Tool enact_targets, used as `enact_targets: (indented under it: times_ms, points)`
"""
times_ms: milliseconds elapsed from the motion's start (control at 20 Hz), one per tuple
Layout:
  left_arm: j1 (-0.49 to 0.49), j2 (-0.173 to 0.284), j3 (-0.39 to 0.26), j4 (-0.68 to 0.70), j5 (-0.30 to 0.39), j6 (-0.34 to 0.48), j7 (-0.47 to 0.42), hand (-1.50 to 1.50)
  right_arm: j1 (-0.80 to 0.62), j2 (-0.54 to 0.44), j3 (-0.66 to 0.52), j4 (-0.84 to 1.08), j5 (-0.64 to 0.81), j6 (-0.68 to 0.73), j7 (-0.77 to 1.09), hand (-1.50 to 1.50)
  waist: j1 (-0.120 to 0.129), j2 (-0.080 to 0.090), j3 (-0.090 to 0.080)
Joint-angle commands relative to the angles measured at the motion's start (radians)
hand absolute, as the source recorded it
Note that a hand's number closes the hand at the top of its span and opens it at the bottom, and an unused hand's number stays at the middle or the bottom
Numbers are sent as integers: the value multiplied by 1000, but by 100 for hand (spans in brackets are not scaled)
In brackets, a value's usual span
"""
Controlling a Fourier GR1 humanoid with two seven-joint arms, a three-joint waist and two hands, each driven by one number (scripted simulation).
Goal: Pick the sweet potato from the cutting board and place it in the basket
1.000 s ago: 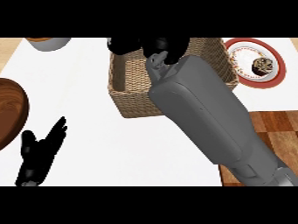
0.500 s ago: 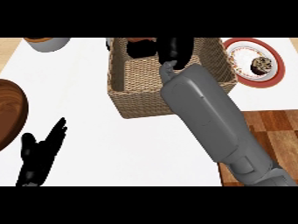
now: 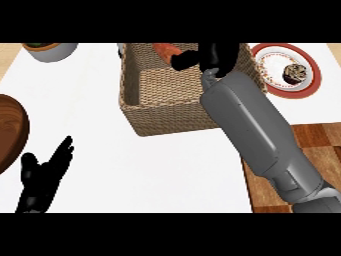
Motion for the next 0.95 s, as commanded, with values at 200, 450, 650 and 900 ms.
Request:
enact_targets:
  times_ms: [200, 450, 650, 900]
  points:
    - [13, -45, -7, 75, -28, 21, 10, 0, 62, -29, -16, -112, 37, 4, -25, -150, -12, 3, -13]
    - [71, -32, -19, -17, -37, 16, 44, 0, 94, -65, -94, -229, 11, -12, 12, -150, -11, 0, -13]
    - [31, -18, 15, 5, -6, -6, 77, 0, 206, -105, -141, -314, -6, -37, -4, -150, -17, 1, -12]
    - [55, 0, 52, 50, 10, -36, 30, 0, 333, -202, -184, -547, -36, 75, 68, -150, -28, -1, -13]
